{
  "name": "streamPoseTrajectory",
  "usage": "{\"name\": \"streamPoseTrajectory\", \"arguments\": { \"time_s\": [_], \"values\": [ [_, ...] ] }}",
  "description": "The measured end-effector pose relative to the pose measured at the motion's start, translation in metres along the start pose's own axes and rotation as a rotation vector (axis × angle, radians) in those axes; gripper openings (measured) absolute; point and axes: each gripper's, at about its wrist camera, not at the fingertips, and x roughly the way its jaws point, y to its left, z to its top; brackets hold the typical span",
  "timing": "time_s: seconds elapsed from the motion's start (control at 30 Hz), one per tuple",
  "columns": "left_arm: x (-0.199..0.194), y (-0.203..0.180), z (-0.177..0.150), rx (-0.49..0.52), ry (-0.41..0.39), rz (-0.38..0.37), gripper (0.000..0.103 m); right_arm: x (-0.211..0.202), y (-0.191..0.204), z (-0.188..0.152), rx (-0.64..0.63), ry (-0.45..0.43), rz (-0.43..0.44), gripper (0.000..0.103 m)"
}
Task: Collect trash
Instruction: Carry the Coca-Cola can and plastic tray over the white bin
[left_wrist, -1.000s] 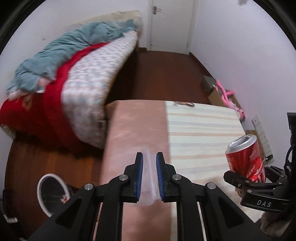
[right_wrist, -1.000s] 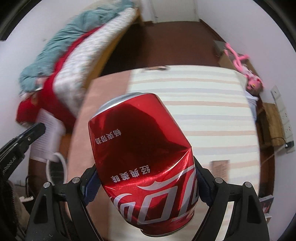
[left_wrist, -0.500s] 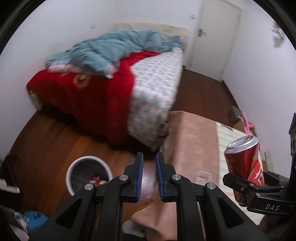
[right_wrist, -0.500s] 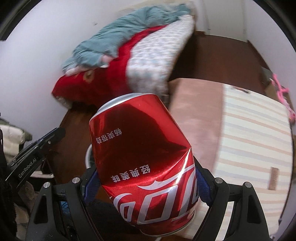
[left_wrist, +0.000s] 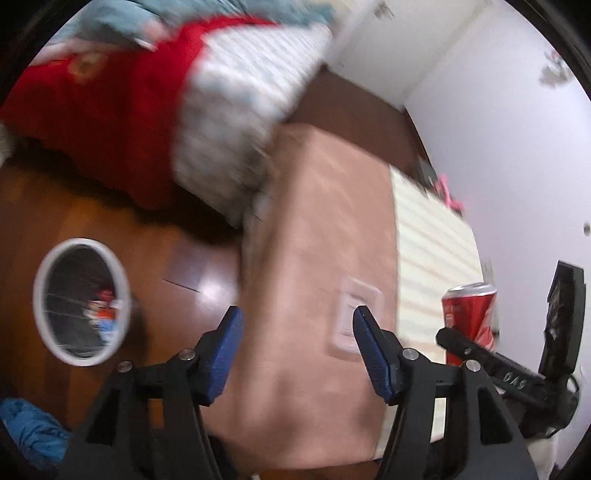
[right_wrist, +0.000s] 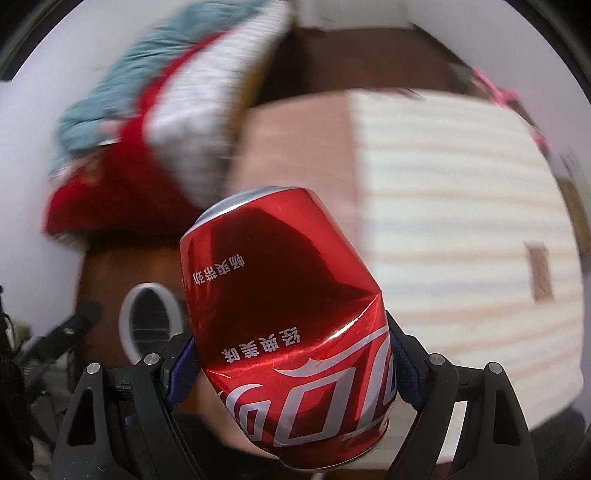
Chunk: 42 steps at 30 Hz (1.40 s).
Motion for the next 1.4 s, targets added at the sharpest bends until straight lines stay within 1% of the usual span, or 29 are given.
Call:
{"name": "streamPoseTrajectory", "arguments": {
  "time_s": [0.03,0.17,0.23,0.33,0.37,0.4,0.43,0.5,0.53,0.57,0.6,0.63,0.7,0.87,0.97,1.1,1.2,1.23,1.3,1.4],
  "values": [
    [0.023,-0.015,0.000,0.019,0.043,-0.008,0.059,0.005,-0.016,-0.002,0.027,0.008,-0.023,0.087],
    [0.093,-0.059,0.001,0.069,0.173,-0.028,0.059,0.021,-0.082,-0.010,0.137,0.031,-0.100,0.087],
    [0.117,-0.072,-0.001,0.095,0.217,0.002,0.059,0.025,-0.104,-0.012,0.163,0.034,-0.126,0.087],
    [0.143,-0.089,-0.006,0.147,0.259,0.072,0.059,0.027,-0.129,-0.015,0.196,0.039,-0.138,0.087],
    [0.151,-0.091,-0.008,0.156,0.268,0.096,0.059,0.029,-0.135,-0.014,0.201,0.039,-0.139,0.087],
    [0.147,-0.094,-0.009,0.170,0.235,0.111,0.059,0.029,-0.140,-0.015,0.207,0.040,-0.138,0.087],
    [0.148,-0.097,-0.010,0.183,0.228,0.135,0.059,0.030,-0.143,-0.014,0.209,0.040,-0.135,0.087],
    [0.151,-0.101,-0.012,0.202,0.214,0.171,0.055,0.030,-0.146,-0.014,0.207,0.037,-0.134,0.087],
    [0.149,-0.102,-0.013,0.205,0.199,0.195,0.051,0.030,-0.148,-0.016,0.206,0.037,-0.130,0.087],
    [0.148,-0.102,-0.014,0.214,0.186,0.217,0.037,0.031,-0.152,-0.016,0.205,0.036,-0.125,0.087],
    [0.148,-0.103,-0.017,0.228,0.173,0.237,0.030,0.031,-0.152,-0.016,0.201,0.034,-0.124,0.087],
    [0.147,-0.103,-0.018,0.234,0.169,0.240,0.030,0.030,-0.152,-0.015,0.198,0.032,-0.123,0.087],
    [0.142,-0.103,-0.020,0.241,0.155,0.243,0.024,0.027,-0.147,-0.014,0.189,0.024,-0.117,0.087],
    [0.119,-0.103,-0.023,0.235,0.107,0.235,0.024,0.014,-0.133,-0.015,0.160,0.002,-0.108,0.087],
    [0.095,-0.103,-0.021,0.229,0.056,0.215,0.024,0.001,-0.122,-0.015,0.135,-0.015,-0.095,0.087],
    [0.059,-0.099,-0.008,0.217,-0.026,0.186,0.024,-0.018,-0.097,-0.010,0.085,-0.043,-0.070,0.087],
    [0.014,-0.088,0.001,0.191,-0.104,0.163,0.024,-0.035,-0.065,-0.004,0.027,-0.066,-0.038,0.087],
    [-0.007,-0.081,0.005,0.180,-0.142,0.161,0.024,-0.040,-0.050,-0.001,0.002,-0.075,-0.023,0.087],
    [-0.033,-0.068,0.013,0.165,-0.188,0.167,0.024,-0.049,-0.020,0.004,-0.045,-0.094,0.004,0.087],
    [-0.082,-0.032,0.023,0.123,-0.261,0.196,0.024,-0.058,0.035,0.013,-0.124,-0.100,0.075,0.087]
  ]
}}
